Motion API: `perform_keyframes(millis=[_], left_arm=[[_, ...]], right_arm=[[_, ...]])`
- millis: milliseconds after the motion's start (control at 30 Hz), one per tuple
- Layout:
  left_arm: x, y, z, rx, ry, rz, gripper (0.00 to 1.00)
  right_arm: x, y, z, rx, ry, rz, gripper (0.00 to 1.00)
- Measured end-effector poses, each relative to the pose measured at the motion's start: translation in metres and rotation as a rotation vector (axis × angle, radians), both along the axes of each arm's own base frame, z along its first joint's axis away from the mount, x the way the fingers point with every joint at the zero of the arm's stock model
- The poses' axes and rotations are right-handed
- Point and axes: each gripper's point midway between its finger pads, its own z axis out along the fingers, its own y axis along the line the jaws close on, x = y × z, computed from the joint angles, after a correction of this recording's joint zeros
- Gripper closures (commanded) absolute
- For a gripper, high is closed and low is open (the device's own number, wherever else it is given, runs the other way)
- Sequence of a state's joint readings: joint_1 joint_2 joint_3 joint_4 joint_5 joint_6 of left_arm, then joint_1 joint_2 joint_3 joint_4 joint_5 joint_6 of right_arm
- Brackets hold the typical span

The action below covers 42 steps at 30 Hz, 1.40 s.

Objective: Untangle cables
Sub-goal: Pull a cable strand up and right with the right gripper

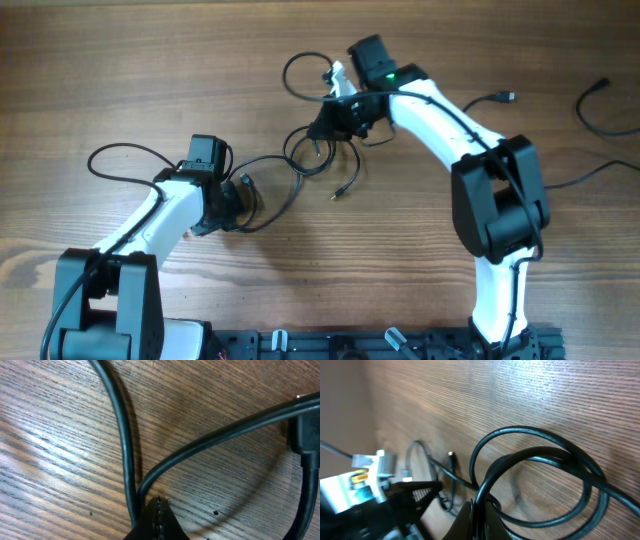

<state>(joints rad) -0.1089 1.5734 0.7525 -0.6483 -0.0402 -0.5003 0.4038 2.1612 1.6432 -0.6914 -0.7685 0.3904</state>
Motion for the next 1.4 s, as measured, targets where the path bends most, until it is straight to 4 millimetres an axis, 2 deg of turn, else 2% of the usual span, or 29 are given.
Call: perform_keyframes(millis=[233, 533, 733, 867, 1000, 1233, 1400], left_arm=[[0.0, 0.0, 0.0, -0.001, -0.001, 0.0, 0.96], [0.0, 0.0, 0.0, -0.001, -0.002, 0.0, 0.96], [0.0, 0.0, 0.0, 0.0, -0.002, 0.0, 0.96], [0.001, 0.0, 0.0, -0.001, -0.002, 0.003, 0.96], [0.001, 0.0, 0.0, -0.001, -0.002, 0.003, 0.96], [0.002, 0.0, 0.0, -0.002, -0.011, 0.003, 0.96], [0.003, -0.001, 0.0, -0.003, -0.013, 0.003, 0.96]], right_arm=[[0.017, -0.02, 0.009, 0.067, 0.005, -0.043, 0.96], [0.032, -0.039, -0.005, -0.048, -0.039, -0.109, 0.96], [0.043, -0.07, -0.023, -0.208, -0.06, -0.185, 0.96], [0.041, -0.096, -0.039, -0.371, -0.056, -0.228, 0.96], [0.042, -0.113, -0.047, -0.475, -0.08, -0.243, 0.96], [0.027, -0.139, -0.073, -0.616, -0.068, -0.232, 0.96], [0.019, -0.155, -0.08, -0.7, -0.061, -0.225, 0.95]])
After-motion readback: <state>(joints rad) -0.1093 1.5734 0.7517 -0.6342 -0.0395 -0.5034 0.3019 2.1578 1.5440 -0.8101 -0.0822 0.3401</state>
